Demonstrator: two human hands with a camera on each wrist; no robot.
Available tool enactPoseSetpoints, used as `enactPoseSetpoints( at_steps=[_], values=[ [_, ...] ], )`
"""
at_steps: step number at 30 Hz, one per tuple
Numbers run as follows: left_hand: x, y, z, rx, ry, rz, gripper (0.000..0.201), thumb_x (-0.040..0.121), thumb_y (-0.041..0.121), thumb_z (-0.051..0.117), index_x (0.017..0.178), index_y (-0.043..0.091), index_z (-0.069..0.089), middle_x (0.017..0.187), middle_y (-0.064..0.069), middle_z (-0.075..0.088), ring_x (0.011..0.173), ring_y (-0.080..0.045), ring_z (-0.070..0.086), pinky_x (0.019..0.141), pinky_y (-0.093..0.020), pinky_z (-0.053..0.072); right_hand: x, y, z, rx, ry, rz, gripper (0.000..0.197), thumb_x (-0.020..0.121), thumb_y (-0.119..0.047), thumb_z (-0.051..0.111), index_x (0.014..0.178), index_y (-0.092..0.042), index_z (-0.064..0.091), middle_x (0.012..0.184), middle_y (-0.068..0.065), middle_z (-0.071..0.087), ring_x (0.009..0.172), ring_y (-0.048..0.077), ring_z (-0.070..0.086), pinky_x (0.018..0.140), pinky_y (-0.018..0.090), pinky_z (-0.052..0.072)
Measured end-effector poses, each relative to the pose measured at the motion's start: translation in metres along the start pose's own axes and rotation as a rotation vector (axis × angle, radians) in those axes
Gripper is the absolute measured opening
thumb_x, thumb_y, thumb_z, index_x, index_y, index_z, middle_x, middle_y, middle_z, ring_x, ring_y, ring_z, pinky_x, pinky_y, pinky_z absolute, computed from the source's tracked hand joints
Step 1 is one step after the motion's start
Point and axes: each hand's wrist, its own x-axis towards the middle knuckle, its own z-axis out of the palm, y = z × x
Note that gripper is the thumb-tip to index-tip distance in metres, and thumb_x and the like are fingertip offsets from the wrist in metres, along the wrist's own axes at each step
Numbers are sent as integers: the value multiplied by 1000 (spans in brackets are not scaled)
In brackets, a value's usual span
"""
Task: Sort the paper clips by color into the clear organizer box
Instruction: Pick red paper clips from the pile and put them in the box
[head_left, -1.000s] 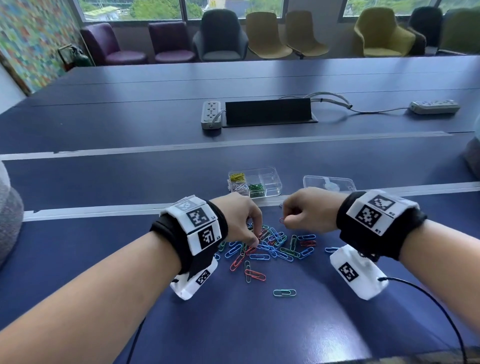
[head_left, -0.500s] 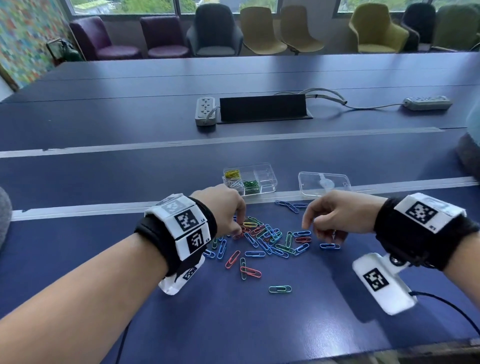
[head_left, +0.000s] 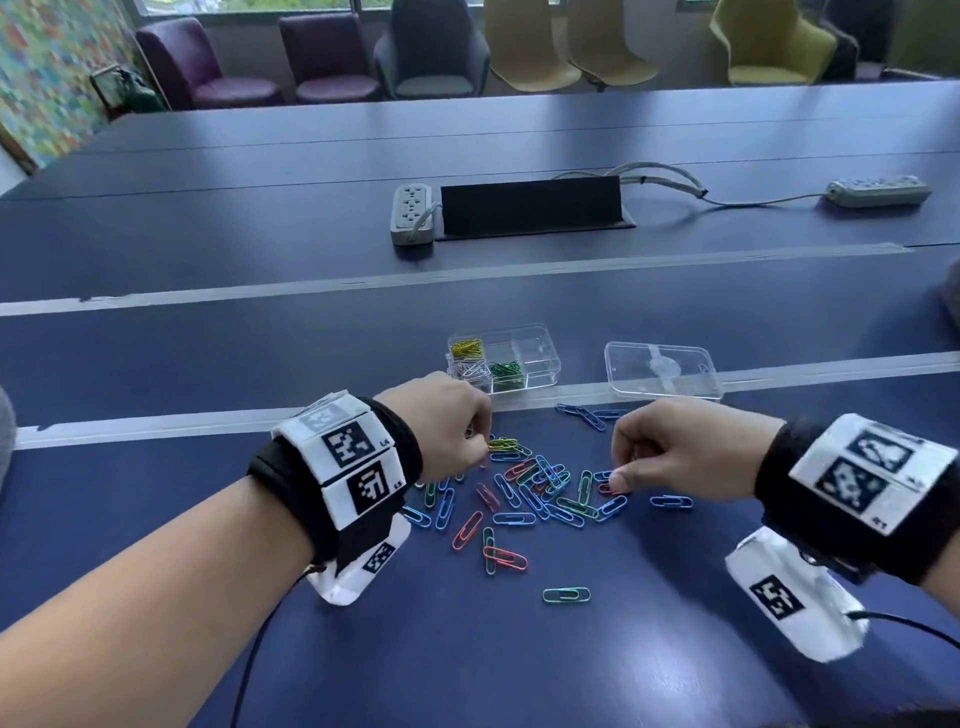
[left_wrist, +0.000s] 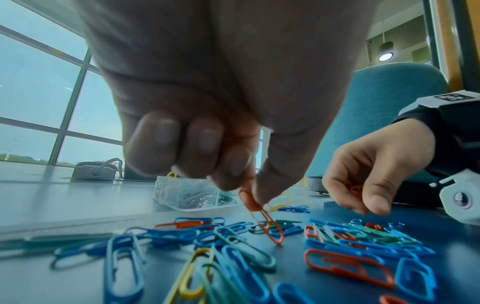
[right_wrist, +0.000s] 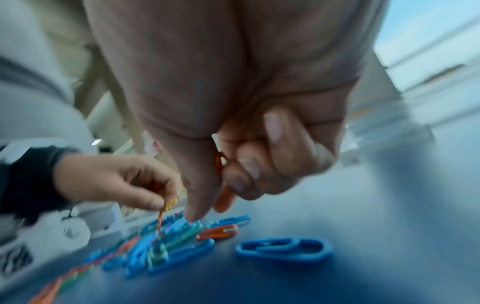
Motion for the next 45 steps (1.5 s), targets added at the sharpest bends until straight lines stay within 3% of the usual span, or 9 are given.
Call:
enactPoseSetpoints(
  at_steps=[5, 9, 15, 21, 26, 32, 37, 41, 45],
  values=[
    [11, -4, 3, 16, -94, 5, 18, 97, 21, 43, 103, 16, 58, 108, -3, 60, 103, -20, 54, 92, -32, 45, 5, -4, -1, -211, 21, -79, 13, 81, -33, 67, 86, -22, 71, 55, -15, 49, 51, -4, 45, 51, 6, 33],
    [18, -7, 1, -27, -89, 9, 16, 96, 13, 44, 100, 14, 59, 102, -1, 62, 97, -18, 55, 88, -29, 45, 11, -4, 0, -274, -5, -126, 16, 83, -36, 63, 89, -23, 69, 61, -15, 49, 62, 3, 46, 63, 16, 36],
    [20, -3, -6, -117, -20, 15, 27, 96, 9, 40, 112, 17, 59, 99, 4, 63, 88, -10, 48, 78, -15, 35, 11, -1, -6, -104, -73, -81, 20, 91, -34, 53, 73, -29, 47, 62, -11, 51, 57, 1, 45, 56, 13, 35],
    [29, 3, -25, -279, 36, -128, 27, 90, 12, 40, 70, 22, 55, 81, 2, 61, 71, -14, 54, 67, -21, 44, 27, -8, -21, 330, -54, 10, 13, 92, -13, 47, 81, -18, 45, 57, -2, 53, 50, 16, 43, 47, 26, 39],
    [52, 26, -37, -308, 120, -191, 28, 94, 13, 37, 104, 8, 62, 108, -12, 64, 97, -28, 56, 78, -25, 39, 57, -33, -40, 330, 69, 33, 15, 94, -6, 41, 100, -16, 51, 60, 1, 57, 48, 15, 41, 44, 24, 36],
    [73, 31, -46, -236, 137, -199, 31, 92, 5, 42, 113, 12, 64, 120, -10, 64, 113, -25, 57, 92, -30, 44, 86, -55, -52, 258, 235, 130, 20, 92, -10, 49, 96, 0, 67, 79, 12, 69, 64, 22, 59, 78, 43, 59],
    [75, 20, -44, -326, 189, -192, 21, 87, 7, 58, 106, 9, 66, 107, -10, 69, 100, -25, 64, 73, -24, 46, 93, -57, -58, 211, 212, 181, 11, 82, -9, 67, 90, -8, 75, 86, 14, 75, 75, 22, 70, 82, 39, 59],
    [76, 12, -39, -431, 206, -180, 15, 81, 3, 63, 92, 9, 70, 73, -1, 64, 61, -14, 57, 60, -22, 48, 93, -62, -57, 107, 180, 194, 13, 75, -7, 72, 86, -13, 77, 69, 5, 70, 72, 19, 69, 81, 36, 60],
    [78, 9, -38, -487, 194, -178, 15, 79, 0, 61, 85, 12, 68, 67, 0, 62, 51, -10, 53, 58, -26, 51, 91, -69, -57, 34, 192, 197, 23, 71, -7, 77, 93, -13, 73, 60, -4, 61, 74, 17, 67, 80, 29, 58]
  ],
)
